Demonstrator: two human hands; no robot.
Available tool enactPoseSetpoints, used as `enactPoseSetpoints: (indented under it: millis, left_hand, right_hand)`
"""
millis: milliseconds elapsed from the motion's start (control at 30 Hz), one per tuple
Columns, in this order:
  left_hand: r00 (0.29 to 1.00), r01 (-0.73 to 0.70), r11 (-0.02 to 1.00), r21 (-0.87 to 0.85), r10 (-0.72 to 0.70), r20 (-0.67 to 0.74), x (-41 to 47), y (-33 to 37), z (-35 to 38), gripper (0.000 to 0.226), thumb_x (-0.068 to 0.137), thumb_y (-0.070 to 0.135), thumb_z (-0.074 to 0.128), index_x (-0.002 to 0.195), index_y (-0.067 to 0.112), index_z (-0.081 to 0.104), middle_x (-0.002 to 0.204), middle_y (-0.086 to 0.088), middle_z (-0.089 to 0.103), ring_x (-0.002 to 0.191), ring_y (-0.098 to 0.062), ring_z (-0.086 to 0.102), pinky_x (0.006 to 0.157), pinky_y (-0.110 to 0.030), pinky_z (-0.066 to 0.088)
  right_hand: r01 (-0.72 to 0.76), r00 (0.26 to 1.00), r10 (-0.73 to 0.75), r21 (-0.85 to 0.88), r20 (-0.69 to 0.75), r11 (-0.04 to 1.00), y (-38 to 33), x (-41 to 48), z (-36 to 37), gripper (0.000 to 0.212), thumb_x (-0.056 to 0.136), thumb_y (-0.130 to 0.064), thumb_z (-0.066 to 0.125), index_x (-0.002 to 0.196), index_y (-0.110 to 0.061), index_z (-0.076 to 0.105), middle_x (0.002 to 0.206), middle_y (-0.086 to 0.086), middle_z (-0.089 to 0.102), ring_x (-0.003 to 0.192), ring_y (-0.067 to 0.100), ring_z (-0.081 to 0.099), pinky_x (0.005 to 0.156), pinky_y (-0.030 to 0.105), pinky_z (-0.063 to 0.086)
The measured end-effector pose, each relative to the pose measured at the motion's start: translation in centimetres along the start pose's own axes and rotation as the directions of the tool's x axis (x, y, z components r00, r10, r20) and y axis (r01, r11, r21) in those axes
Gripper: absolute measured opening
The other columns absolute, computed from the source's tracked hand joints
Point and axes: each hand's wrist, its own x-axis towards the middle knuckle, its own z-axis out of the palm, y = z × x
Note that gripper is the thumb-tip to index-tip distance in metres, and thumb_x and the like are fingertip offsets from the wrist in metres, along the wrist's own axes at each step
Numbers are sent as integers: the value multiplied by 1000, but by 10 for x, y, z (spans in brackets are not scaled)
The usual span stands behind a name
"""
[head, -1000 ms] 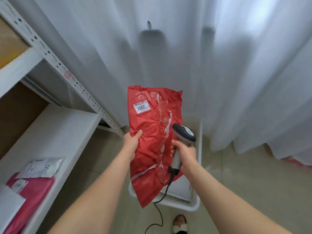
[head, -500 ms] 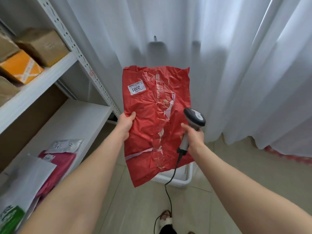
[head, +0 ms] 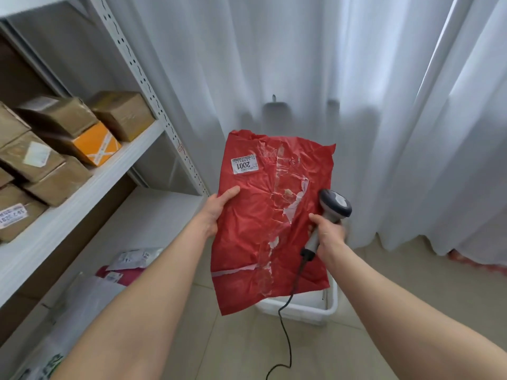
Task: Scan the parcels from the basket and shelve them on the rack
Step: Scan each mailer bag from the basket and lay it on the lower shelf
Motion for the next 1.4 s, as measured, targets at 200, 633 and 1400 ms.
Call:
enactPoseSetpoints:
  millis: [200,633,1400]
  left_hand:
    - [977,-108,992,61,118,-179,-2,4,-21,30,79,15,76,106,8,65,95,-8,69,75,-17,66,69,-27,53]
    - [921,-175,942,286,259,-291,7,-1,-36,29,89,16,65,115,4,64,106,-9,67,89,-20,62,81,-28,48]
    - [933,-85,967,241,162,-323,0,10,-20,32,98,23,52,123,5,59,115,-11,64,98,-25,61,84,-32,48]
  right_hand:
    - [65,997,-71,-145,-33,987,25,-16,16,26,76,2,72,92,-12,59,76,5,63,65,18,59,78,39,53]
    - [259,883,-94,-312,459,914,11,-92,69,7,83,1,65,79,-3,61,52,7,58,39,14,51,43,23,44]
    - [289,870,-59,-409,490,865,-15,-127,70,7,84,-3,64,78,-2,61,53,8,58,42,16,51,45,25,45]
